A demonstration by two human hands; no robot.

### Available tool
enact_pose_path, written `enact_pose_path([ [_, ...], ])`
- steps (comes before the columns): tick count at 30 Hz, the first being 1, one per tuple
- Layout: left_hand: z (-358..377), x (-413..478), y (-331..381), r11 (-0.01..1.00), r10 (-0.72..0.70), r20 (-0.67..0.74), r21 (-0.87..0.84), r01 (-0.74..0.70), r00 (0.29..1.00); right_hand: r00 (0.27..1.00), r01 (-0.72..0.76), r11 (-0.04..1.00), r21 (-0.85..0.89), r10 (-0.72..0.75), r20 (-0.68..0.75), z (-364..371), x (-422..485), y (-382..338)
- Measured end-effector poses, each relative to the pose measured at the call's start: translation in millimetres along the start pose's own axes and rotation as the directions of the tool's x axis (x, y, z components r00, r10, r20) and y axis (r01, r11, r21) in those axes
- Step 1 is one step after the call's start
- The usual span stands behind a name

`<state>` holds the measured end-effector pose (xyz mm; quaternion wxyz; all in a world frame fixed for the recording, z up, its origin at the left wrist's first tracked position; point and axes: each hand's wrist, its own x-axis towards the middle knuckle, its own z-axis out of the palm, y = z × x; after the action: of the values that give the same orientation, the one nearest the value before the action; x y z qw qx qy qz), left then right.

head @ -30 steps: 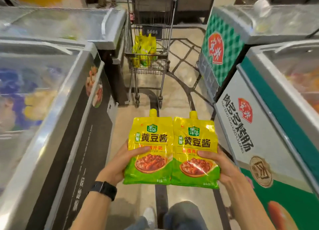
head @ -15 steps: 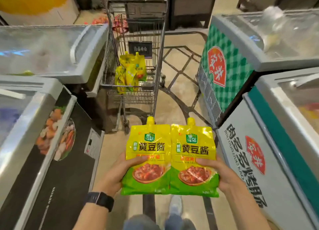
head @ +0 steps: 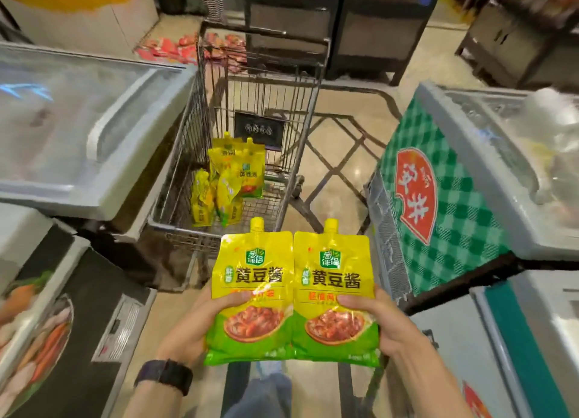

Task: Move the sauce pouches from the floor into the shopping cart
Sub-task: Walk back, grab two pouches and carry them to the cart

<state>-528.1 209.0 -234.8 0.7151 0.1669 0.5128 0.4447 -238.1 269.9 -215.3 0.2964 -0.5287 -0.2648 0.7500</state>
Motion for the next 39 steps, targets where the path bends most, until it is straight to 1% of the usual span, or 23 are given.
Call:
enact_pose_path([
  [3, 6.6, 37.8, 40.9, 0.998, 0.018, -0.013, -0.059, -0.019, 1.0, 1.0, -0.005, 0.999, -0.035, 0.005, -0.009, 9.0, 41.5, -43.2],
  [6, 2.3, 70.4, 76.7, 0.996, 0.061, -0.043, -0.065, -0.064, 0.997, 0.998, 0.015, 0.998, -0.068, -0.011, 0.059, 30.7, 80.5, -87.1],
  [8, -5.1, 90.9, 95.7, 0.989, 0.116, -0.109, -0.077, -0.125, 0.987, 0.996, 0.036, 0.992, -0.122, -0.026, 0.085, 50.1, 107.6, -116.5],
  [9, -8.7, 100.5, 104.9, 0.985, 0.14, -0.168, -0.081, -0.155, 0.976, 0.995, 0.052, 0.986, -0.157, -0.037, 0.095, 60.1, 123.0, -130.8],
  [11, -18.2, 119.2, 118.3, 0.969, 0.223, -0.279, -0.042, -0.244, 0.934, 0.988, 0.103, 0.964, -0.245, -0.07, 0.14, 80.2, 154.8, -154.7],
  [13, -26.6, 135.5, 128.3, 0.95, 0.295, -0.377, 0.021, -0.31, 0.878, 0.98, 0.142, 0.934, -0.329, -0.085, 0.179, 97.9, 188.0, -174.2],
  [15, -32.1, 152.4, 134.6, 0.935, 0.342, -0.447, 0.076, -0.346, 0.827, 0.975, 0.16, 0.914, -0.372, -0.088, 0.202, 113.8, 222.4, -192.5],
  [17, -29.4, 172.0, 138.4, 0.926, 0.36, -0.498, 0.087, -0.368, 0.789, 0.965, 0.199, 0.893, -0.403, -0.107, 0.239, 126.7, 258.7, -210.9],
  [20, -19.4, 214.1, 143.9, 0.923, 0.373, -0.582, 0.156, -0.352, 0.722, 0.959, 0.211, 0.887, -0.41, -0.106, 0.263, 139.0, 320.8, -241.3],
  [21, -15.6, 231.4, 145.7, 0.924, 0.377, -0.612, 0.196, -0.329, 0.695, 0.958, 0.204, 0.89, -0.408, -0.096, 0.27, 141.3, 344.7, -253.6],
  [23, -7.7, 270.9, 147.7, 0.933, 0.359, -0.672, 0.269, -0.239, 0.647, 0.951, 0.194, 0.88, -0.433, -0.061, 0.302, 145.2, 398.2, -279.2],
  [24, -2.1, 289.3, 148.3, 0.943, 0.332, -0.709, 0.27, -0.195, 0.622, 0.946, 0.188, 0.864, -0.467, -0.031, 0.323, 147.0, 425.6, -291.2],
  [26, 9.2, 325.7, 149.5, 0.955, 0.296, -0.759, 0.248, -0.162, 0.58, 0.944, 0.178, 0.826, -0.535, 0.009, 0.329, 146.3, 479.6, -308.8],
  [28, 17.3, 357.6, 147.2, 0.966, 0.252, -0.8, 0.238, -0.098, 0.544, 0.947, 0.194, 0.757, -0.624, 0.021, 0.32, 141.4, 528.8, -315.2],
  [31, 21.3, 396.9, 140.6, 0.978, 0.194, -0.835, 0.207, -0.033, 0.514, 0.949, 0.22, 0.635, -0.741, 0.036, 0.312, 137.7, 590.6, -318.3],
  [34, 14.4, 431.2, 126.3, 0.984, 0.158, -0.844, 0.181, -0.005, 0.513, 0.946, 0.283, 0.447, -0.848, 0.019, 0.325, 136.1, 637.0, -312.1],
  [37, 5.3, 455.9, 114.3, 0.988, 0.153, -0.837, 0.148, -0.052, 0.526, 0.942, 0.332, 0.255, -0.908, -0.028, 0.336, 141.0, 676.2, -303.3],
  [38, 2.1, 463.6, 108.2, 0.986, 0.166, -0.843, 0.15, -0.072, 0.511, 0.95, 0.312, 0.205, -0.927, -0.05, 0.309, 141.1, 688.7, -300.7],
  [39, -3.4, 473.2, 100.4, 0.984, 0.177, -0.851, 0.134, -0.121, 0.495, 0.957, 0.29, 0.159, -0.944, -0.072, 0.282, 141.0, 699.5, -298.8],
])
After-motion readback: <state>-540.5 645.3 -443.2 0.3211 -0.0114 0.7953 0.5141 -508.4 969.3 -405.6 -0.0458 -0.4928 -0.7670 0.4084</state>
